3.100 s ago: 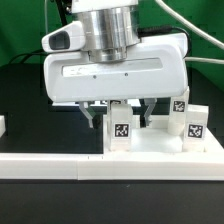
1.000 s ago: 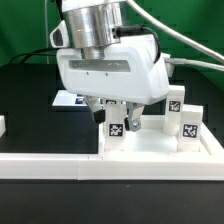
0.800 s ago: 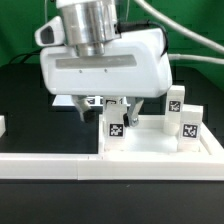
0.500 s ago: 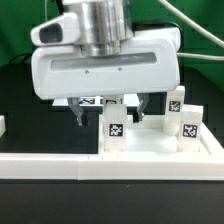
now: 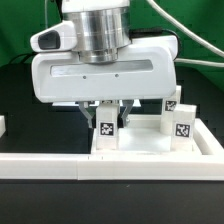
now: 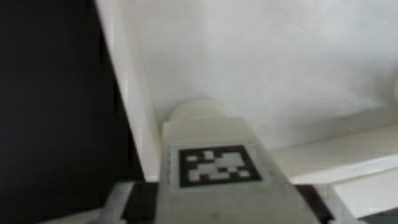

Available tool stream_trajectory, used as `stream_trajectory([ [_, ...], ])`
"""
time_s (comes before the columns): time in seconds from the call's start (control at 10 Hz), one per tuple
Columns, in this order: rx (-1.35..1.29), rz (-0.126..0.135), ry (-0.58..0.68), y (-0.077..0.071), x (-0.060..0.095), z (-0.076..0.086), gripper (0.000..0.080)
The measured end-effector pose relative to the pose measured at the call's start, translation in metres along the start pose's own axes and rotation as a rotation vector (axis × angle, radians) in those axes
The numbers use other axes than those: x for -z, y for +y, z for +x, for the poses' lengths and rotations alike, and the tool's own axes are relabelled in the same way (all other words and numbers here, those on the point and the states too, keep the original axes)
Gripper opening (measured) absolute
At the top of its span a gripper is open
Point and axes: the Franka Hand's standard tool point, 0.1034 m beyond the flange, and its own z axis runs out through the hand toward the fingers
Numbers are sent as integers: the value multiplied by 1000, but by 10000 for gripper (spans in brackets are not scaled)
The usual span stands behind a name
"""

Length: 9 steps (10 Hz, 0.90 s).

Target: Assemble square table

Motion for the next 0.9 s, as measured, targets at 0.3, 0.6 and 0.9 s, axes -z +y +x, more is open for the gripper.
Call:
stream_trajectory([
  [0.3, -255, -16, -16, -3, 0, -2, 287],
  [0.6, -456, -80, -62, -5, 0, -3, 302],
  [0.9, -484, -98, -58, -4, 1, -4, 306],
])
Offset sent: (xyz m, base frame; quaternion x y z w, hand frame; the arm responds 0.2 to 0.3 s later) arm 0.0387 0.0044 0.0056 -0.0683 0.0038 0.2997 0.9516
